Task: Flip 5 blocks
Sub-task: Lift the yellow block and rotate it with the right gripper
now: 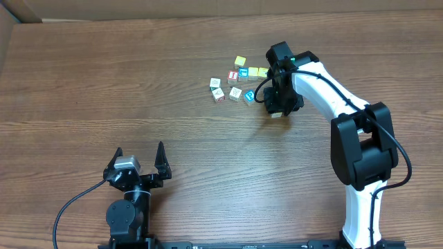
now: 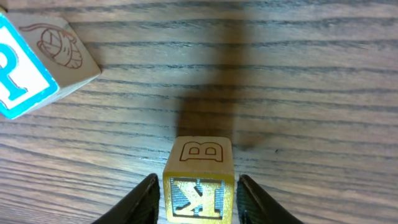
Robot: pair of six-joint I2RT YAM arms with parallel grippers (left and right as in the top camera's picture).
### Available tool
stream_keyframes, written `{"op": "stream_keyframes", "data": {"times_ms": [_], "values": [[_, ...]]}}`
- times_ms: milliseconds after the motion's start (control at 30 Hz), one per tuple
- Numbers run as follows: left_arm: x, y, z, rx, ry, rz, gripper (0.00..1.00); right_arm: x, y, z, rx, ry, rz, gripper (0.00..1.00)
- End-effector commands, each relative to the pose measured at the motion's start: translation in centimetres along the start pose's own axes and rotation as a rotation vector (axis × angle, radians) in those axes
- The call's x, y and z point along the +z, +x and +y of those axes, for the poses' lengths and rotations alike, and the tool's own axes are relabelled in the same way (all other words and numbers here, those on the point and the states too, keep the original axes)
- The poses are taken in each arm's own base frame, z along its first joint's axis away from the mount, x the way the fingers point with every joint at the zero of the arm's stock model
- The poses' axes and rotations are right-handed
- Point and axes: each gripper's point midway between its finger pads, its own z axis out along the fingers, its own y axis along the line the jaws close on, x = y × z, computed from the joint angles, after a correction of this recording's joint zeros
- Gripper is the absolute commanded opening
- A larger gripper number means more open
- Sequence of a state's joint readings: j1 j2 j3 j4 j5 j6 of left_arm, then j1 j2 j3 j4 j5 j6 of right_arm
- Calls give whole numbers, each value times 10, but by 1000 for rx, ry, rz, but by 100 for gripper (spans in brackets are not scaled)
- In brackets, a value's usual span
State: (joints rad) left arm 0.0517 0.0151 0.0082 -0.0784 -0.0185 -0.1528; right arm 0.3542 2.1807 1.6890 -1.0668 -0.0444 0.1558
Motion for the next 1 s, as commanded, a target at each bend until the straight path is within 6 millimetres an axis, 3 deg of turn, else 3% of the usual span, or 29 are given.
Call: {"op": "stream_keyframes", "data": {"times_ms": [0,467,867,967], "values": [[0,-1,-4,19,18,-6,100,-10,-8,1,0,-2,-35,45],[0,-1,-4,19,18,-6,99,-2,-8,2,14,-10,-44,33],[0,-1,-4,19,19,-6,100,-2,1,0,31,-5,-9,39],[0,-1,-4,19,19,-6,100,-2,2,1,32,-6,-5,36]]}}
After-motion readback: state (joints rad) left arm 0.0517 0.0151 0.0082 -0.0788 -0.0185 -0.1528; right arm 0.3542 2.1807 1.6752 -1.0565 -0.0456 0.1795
